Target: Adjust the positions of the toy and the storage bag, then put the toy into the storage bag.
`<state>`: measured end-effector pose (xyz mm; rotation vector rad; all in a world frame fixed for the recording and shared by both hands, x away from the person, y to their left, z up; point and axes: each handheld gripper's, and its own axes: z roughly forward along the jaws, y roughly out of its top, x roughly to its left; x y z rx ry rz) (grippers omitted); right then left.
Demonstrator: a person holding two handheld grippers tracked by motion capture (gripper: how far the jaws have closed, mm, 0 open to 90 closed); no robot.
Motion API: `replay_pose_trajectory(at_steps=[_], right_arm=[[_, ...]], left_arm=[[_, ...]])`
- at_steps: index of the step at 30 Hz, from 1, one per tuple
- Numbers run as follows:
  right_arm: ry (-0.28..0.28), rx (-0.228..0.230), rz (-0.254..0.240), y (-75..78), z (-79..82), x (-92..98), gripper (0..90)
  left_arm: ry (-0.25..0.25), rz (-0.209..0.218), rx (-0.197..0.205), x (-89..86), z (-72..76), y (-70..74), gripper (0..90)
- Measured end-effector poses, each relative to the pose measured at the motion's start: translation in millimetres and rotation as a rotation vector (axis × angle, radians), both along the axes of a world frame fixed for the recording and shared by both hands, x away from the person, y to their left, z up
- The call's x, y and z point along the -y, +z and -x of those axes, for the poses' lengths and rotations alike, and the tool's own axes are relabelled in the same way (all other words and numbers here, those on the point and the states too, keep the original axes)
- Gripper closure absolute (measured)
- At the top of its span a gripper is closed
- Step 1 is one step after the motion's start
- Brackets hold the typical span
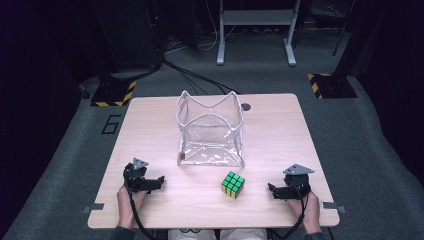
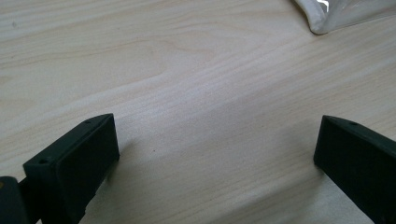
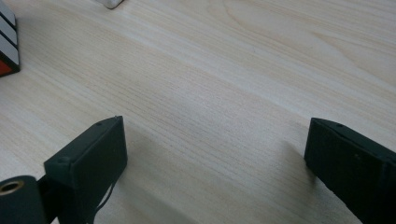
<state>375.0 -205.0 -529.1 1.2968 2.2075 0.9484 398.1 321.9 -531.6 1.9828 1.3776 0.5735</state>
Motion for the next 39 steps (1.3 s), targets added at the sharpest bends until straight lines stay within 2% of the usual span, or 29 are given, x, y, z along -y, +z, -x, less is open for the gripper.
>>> replay_pose_trajectory(at_steps=[19,27,39], right_arm=[[-0.004,-0.005,-0.003,0.0,-0.4,-0.1,5.1],[-0.005,-0.002,-0.001,-0.1,-0.2,-0.2,5.0],[0.001,-0.01,0.004,0.0,-2.2,0.5,3.3]], left_arm=[[-0.012,0.0,0.0,-0.9,-1.3,-0.1,0.0],[0.011,-0.003,0.002,-0.2,-0.8,-0.1,0.0],[0.013,-0.004,0.001,-0.4,-0.8,0.0,0.2]])
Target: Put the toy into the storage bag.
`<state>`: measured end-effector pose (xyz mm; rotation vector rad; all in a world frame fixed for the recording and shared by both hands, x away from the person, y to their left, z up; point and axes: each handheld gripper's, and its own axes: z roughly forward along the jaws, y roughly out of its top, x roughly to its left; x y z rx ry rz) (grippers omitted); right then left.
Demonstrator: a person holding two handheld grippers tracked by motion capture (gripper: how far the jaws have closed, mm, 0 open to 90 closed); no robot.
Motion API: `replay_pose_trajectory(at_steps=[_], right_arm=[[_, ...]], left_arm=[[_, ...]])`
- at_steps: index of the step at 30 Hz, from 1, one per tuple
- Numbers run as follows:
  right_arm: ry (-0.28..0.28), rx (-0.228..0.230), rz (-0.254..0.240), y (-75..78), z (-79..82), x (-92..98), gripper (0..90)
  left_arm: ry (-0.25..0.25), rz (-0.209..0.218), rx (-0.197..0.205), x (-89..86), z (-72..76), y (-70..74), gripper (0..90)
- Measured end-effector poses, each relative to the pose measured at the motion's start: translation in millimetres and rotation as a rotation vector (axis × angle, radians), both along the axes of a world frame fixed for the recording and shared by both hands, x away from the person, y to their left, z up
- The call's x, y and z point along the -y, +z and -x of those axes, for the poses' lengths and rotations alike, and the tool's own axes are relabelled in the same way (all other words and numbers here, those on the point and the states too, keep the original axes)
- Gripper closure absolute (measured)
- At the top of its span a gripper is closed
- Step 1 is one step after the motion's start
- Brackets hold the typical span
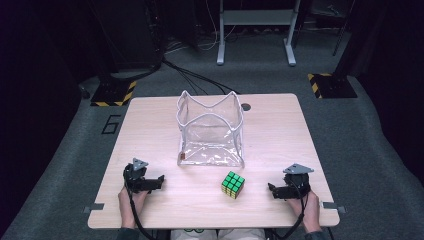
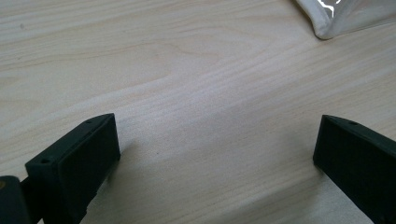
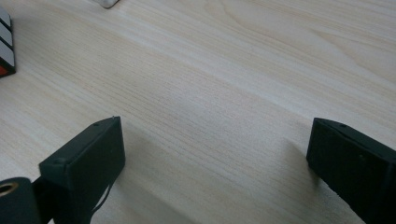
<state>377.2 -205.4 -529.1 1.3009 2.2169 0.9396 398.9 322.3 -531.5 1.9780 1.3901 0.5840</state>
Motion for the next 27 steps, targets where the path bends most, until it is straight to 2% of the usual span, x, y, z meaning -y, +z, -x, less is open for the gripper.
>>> replay_pose_trajectory(at_steps=[3,8,18,19,22,23,27], right_arm=[[-0.019,-0.004,-0.007,0.0,-0.4,-1.1,2.8],[-0.004,-0.007,0.005,0.4,-1.5,0.4,2.2],[-0.015,-0.022,0.009,1.9,-2.9,-0.4,0.6],[-0.001,-0.021,0.018,2.5,-2.7,0.0,0.6],[-0.016,-0.021,0.009,5.6,-1.1,-4.2,0.5],[0.001,-0.022,0.015,7.2,-0.6,-4.0,0.5],[0.007,-0.016,0.015,10.8,0.5,-8.0,0.5]], left_arm=[[0.0,0.0,0.0,0.0,0.0,0.0,0.2],[0.0,0.0,0.0,0.0,0.0,0.0,0.2],[0.0,0.001,0.0,0.1,0.0,0.0,0.2],[0.0,0.0,0.0,0.0,0.0,0.0,0.3],[0.001,0.0,0.001,0.1,0.0,0.0,0.2],[0.001,0.0,0.0,0.1,0.0,0.0,0.2],[0.0,0.0,0.001,0.0,0.0,0.0,0.2]])
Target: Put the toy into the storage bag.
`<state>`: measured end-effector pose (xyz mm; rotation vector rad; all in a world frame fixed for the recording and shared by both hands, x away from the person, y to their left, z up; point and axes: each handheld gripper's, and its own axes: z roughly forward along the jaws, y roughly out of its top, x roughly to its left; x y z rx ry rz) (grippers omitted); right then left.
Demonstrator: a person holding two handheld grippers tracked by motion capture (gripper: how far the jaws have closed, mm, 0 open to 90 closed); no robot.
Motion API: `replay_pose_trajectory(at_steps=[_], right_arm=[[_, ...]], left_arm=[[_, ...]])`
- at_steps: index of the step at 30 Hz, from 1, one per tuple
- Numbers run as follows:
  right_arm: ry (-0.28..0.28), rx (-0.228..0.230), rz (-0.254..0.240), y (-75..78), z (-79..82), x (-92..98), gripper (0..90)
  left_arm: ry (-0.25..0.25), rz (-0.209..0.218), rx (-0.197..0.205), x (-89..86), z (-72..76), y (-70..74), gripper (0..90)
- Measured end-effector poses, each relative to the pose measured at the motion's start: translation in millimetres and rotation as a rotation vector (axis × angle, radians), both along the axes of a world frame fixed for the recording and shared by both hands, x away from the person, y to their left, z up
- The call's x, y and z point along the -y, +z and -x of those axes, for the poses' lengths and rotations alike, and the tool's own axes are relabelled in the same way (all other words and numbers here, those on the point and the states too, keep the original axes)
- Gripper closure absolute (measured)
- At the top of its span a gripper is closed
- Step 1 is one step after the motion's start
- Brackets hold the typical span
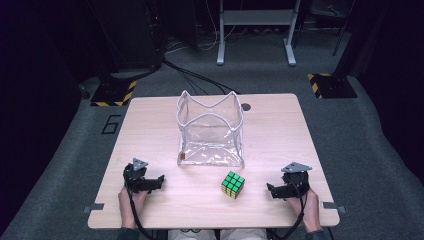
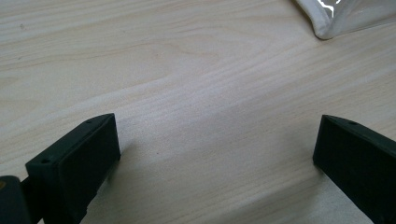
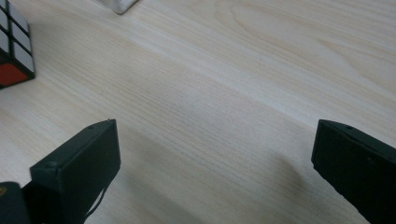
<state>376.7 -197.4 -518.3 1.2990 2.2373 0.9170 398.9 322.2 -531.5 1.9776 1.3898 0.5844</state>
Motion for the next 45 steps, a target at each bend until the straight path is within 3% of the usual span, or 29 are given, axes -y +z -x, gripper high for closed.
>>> replay_pose_trajectory(at_steps=[9,21,45], right_arm=[[0.047,0.024,0.021,14.3,6.8,-13.7,0.5],[0.106,0.038,0.012,28.2,13.3,-29.0,0.5],[0.203,0.041,-0.002,39.8,19.4,-61.3,0.3]], left_arm=[[0.0,0.0,0.0,0.0,0.0,0.0,0.2],[0.0,0.0,0.0,0.0,0.0,0.0,0.3],[0.0,0.002,0.0,0.1,0.0,-0.1,0.3]])
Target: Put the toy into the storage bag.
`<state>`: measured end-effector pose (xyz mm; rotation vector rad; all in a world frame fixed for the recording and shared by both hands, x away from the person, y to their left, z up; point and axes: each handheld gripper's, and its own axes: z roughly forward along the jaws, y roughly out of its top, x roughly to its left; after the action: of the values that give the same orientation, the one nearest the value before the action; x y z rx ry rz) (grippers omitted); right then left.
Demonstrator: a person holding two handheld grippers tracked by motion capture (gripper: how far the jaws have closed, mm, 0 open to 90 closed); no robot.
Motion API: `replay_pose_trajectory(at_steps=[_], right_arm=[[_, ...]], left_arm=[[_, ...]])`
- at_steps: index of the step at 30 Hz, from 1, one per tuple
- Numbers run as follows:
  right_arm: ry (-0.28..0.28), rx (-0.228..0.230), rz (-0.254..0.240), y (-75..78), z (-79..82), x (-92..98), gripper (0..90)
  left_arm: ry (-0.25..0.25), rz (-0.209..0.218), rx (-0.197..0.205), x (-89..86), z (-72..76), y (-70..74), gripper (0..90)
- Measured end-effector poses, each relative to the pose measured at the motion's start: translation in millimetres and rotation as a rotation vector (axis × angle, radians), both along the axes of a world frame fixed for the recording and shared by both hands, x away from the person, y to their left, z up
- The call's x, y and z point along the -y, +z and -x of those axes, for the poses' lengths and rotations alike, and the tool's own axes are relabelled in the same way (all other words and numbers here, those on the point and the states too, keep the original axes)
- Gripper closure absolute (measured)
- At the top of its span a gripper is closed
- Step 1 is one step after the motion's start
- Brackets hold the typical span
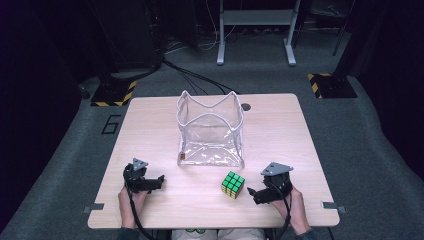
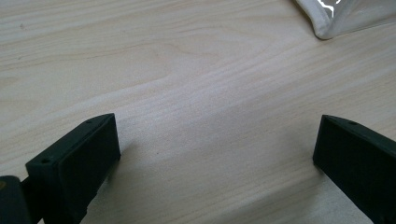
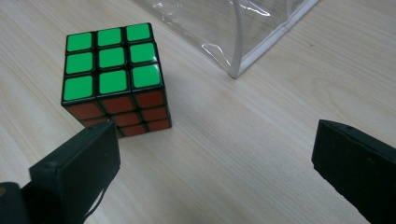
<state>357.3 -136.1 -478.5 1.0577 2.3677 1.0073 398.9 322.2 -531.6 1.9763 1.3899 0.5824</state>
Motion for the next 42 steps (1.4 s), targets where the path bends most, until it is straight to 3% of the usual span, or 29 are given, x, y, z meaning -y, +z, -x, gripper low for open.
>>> replay_pose_trajectory(at_steps=[16,42], right_arm=[[0.059,-0.028,-0.021,-0.5,-0.7,-21.6,0.0],[0.153,-0.065,0.003,-4.9,-8.0,-58.8,2.4]], left_arm=[[0.001,0.001,0.001,0.0,0.0,0.0,0.5],[-0.002,-0.001,0.0,-0.2,0.1,0.1,0.6]])
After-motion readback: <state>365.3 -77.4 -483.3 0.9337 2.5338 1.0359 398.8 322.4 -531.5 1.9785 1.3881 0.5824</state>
